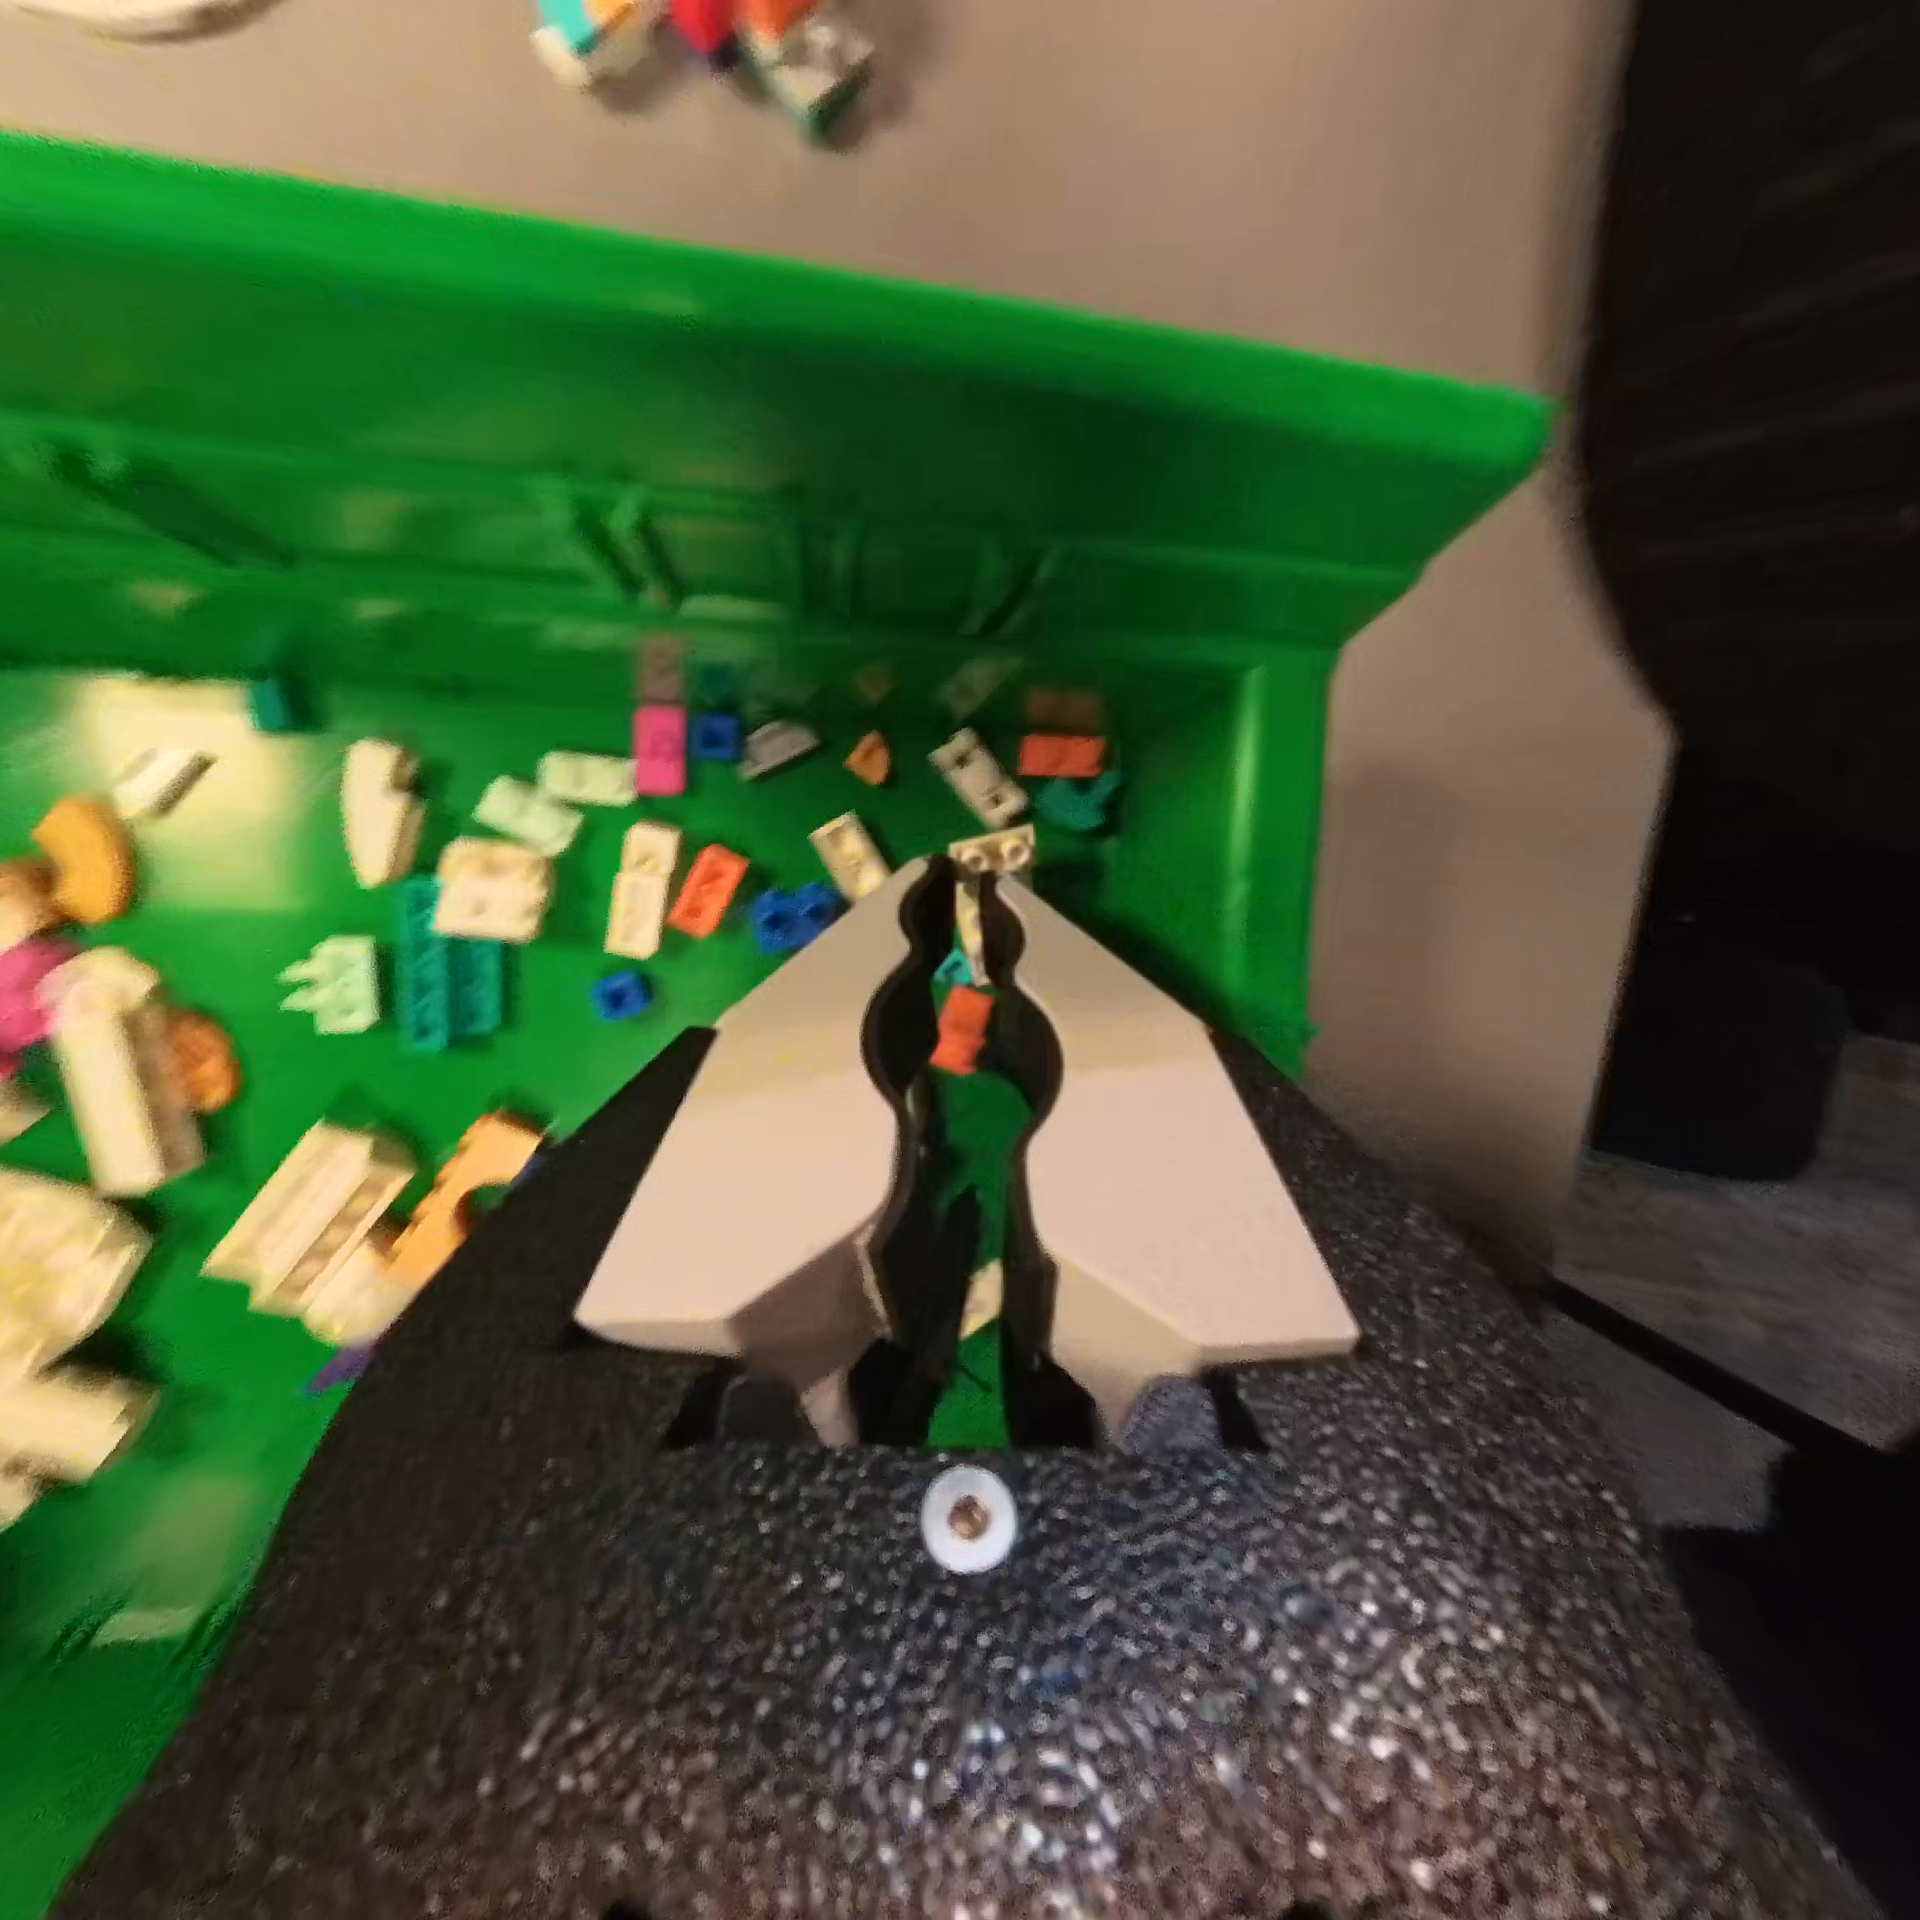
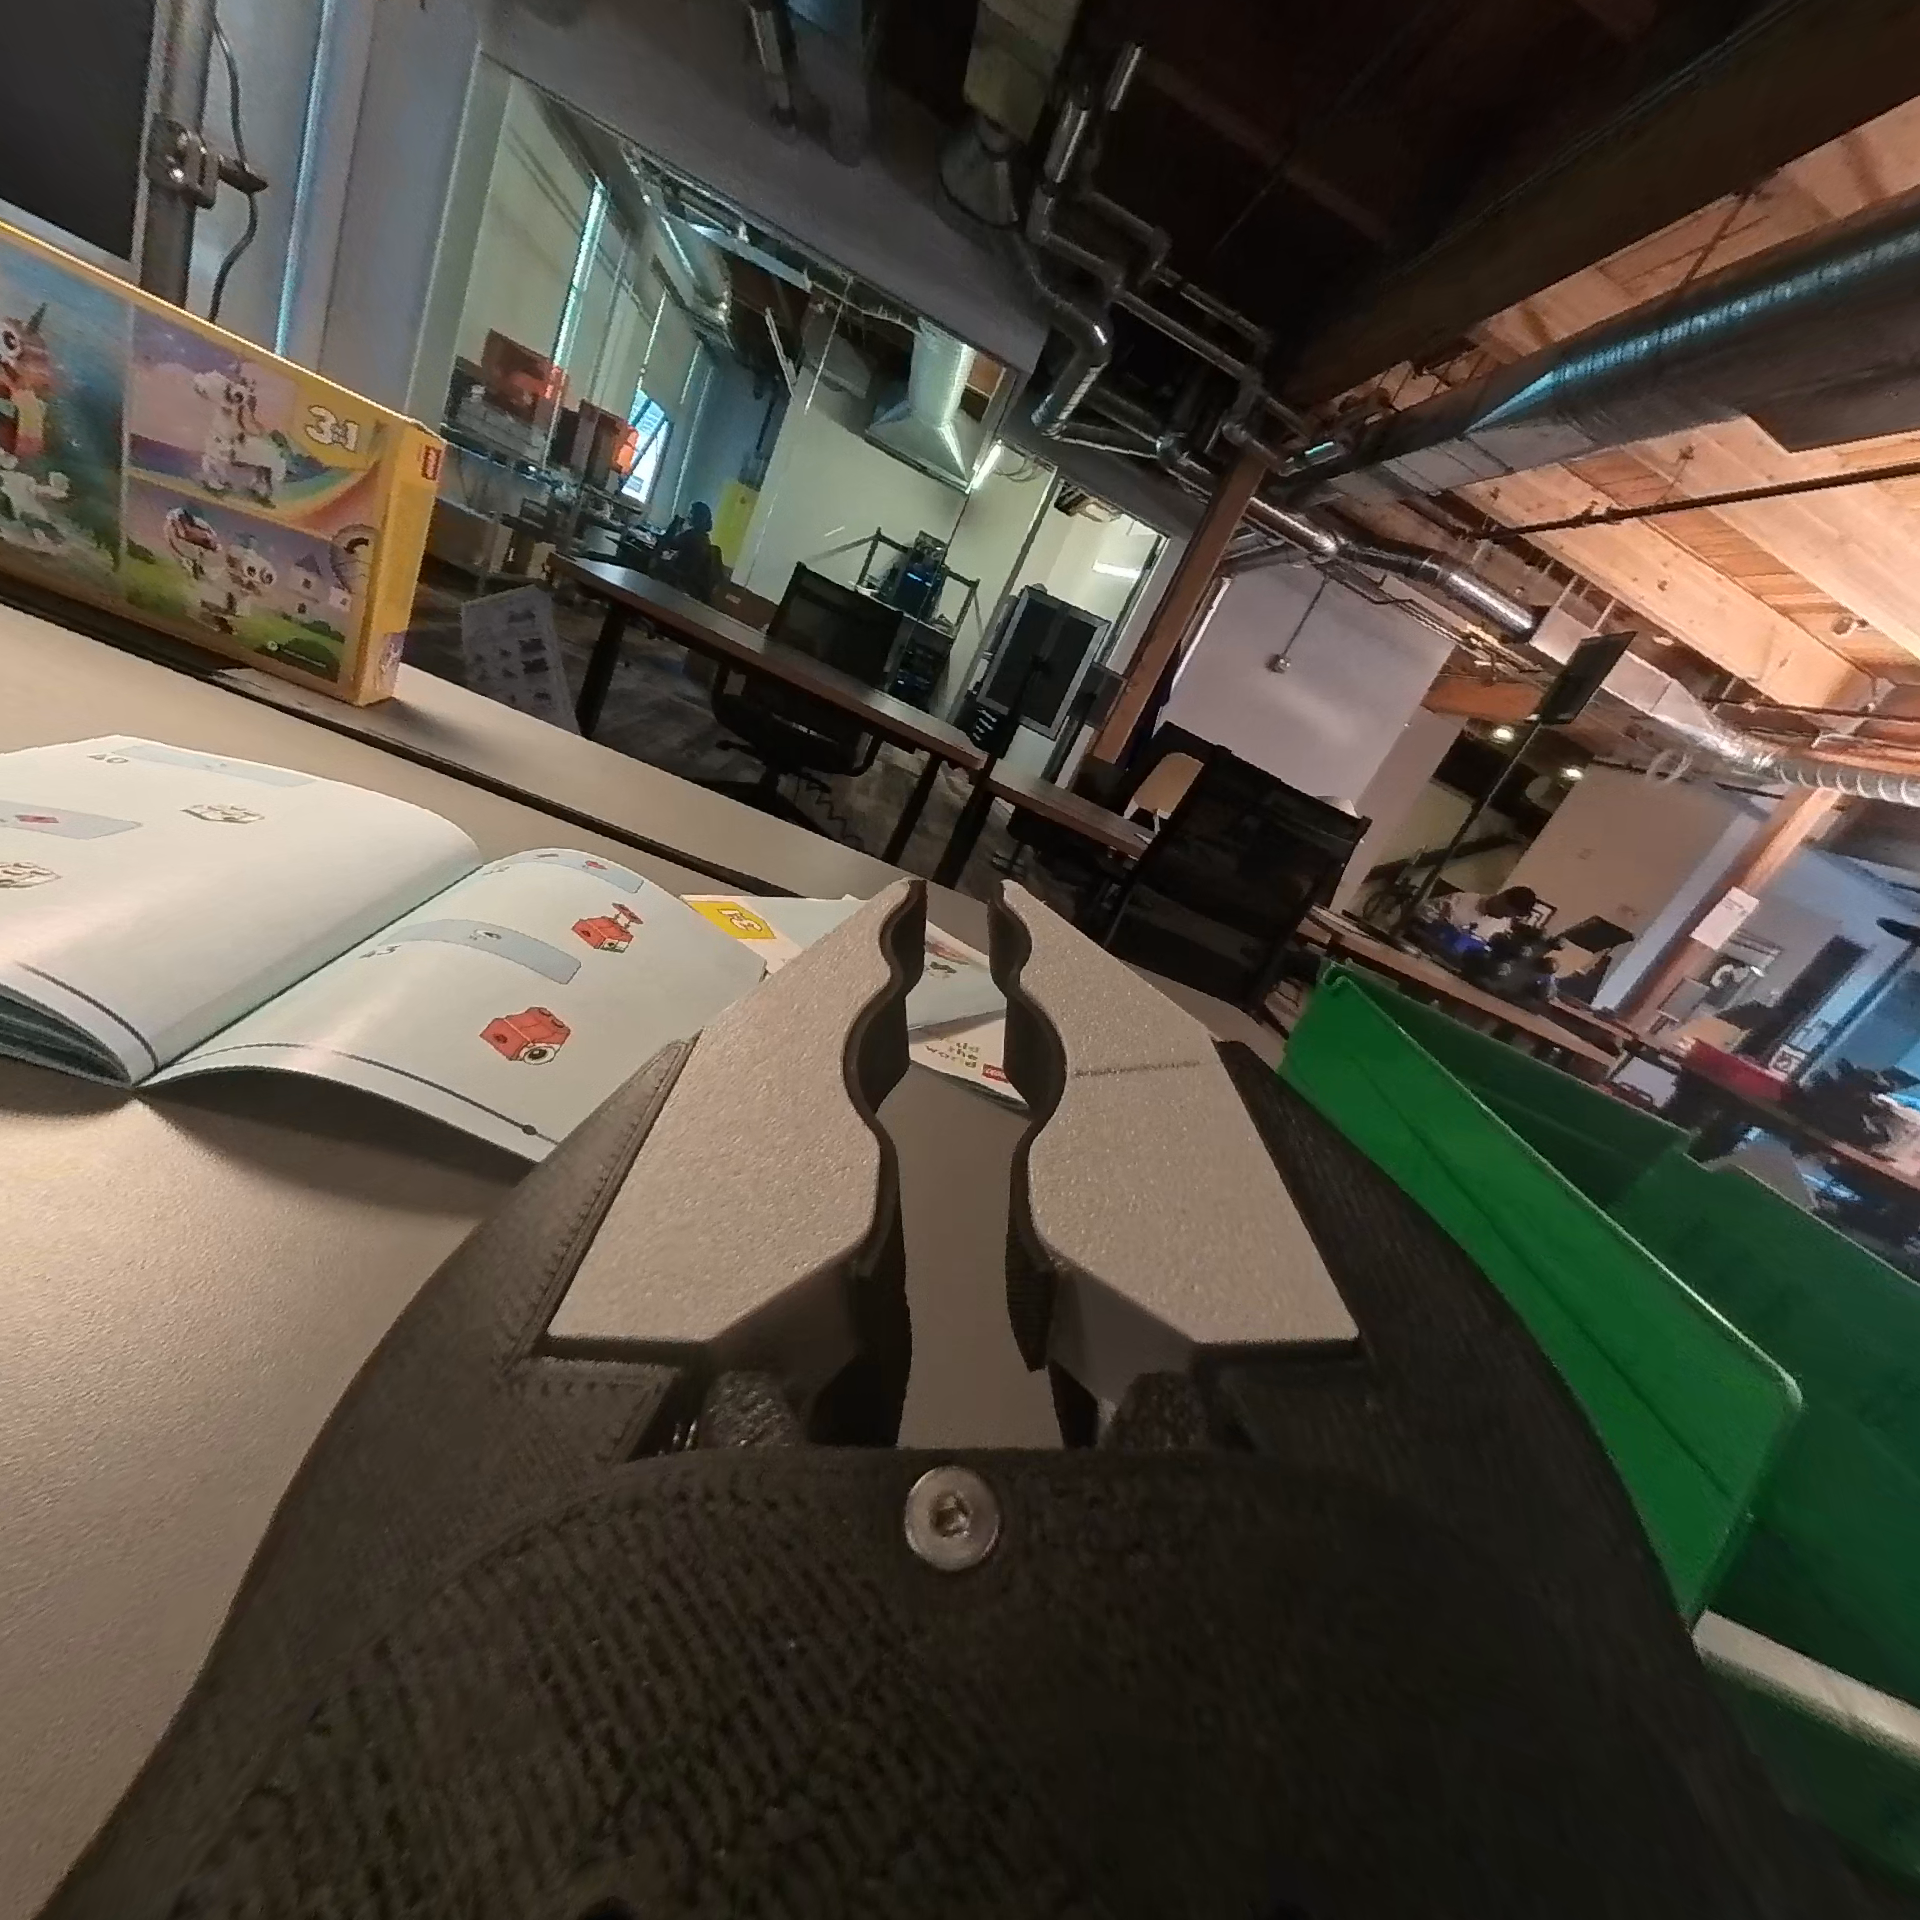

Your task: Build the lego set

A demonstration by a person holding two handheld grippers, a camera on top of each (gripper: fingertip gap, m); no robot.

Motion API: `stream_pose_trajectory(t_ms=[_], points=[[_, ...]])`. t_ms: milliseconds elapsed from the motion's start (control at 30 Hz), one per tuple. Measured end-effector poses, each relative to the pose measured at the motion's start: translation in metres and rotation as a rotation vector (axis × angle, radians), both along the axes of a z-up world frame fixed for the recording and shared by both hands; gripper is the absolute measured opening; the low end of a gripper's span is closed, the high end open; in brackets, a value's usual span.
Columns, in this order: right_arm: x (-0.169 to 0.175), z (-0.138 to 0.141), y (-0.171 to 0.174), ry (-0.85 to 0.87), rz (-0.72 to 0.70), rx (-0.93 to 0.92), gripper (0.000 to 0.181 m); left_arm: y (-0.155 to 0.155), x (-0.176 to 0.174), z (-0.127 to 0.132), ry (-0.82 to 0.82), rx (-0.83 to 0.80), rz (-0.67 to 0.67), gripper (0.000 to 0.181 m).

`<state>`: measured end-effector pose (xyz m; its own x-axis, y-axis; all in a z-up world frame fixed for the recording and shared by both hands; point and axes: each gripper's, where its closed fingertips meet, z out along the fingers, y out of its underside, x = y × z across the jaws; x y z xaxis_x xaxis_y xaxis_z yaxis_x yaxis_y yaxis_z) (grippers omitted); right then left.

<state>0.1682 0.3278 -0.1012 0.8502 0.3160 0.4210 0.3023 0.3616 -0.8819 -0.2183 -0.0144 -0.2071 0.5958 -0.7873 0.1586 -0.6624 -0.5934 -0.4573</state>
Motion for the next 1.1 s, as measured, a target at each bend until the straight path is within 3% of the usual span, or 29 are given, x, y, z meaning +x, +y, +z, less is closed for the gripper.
stream_pose_trajectory(t_ms=[33, 300, 500, 633, 733, 800, 933, 1100], points=[[0.0, 0.0, 0.0, -0.003, 0.0, 0.001, 0.01, 0.005, -0.01, -0.001, 0.048, 0.033, 0.034, 0.002], [0.0, 0.0, 0.001, -0.004, -0.006, 0.0, 0.009, 0.032, -0.062, 0.014, 0.188, 0.166, 0.255, 0.0], [-0.001, -0.001, 0.002, -0.011, -0.007, 0.001, 0.009, 0.036, -0.075, 0.011, 0.226, 0.146, 0.316, 0.0], [-0.001, -0.001, 0.001, -0.013, -0.006, 0.001, 0.009, 0.036, -0.065, 0.01, 0.128, 0.119, 0.338, 0.024], [-0.002, -0.001, 0.001, -0.019, -0.006, 0.002, 0.009, 0.035, -0.07, 0.009, 0.122, 0.106, 0.39, 0.03], [-0.002, -0.001, 0.001, -0.02, -0.006, 0.002, 0.009, 0.028, -0.076, 0.012, 0.148, 0.073, 0.48, 0.038], [-0.002, -0.002, 0.002, -0.021, -0.011, 0.002, 0.009, 0.002, -0.112, 0.037, 0.389, 0.096, 0.679, 0.04], [-0.003, -0.003, 0.003, -0.036, -0.02, 0.003, 0.009, -0.03, -0.118, 0.047, 0.442, 0.033, 0.708, 0.028]])
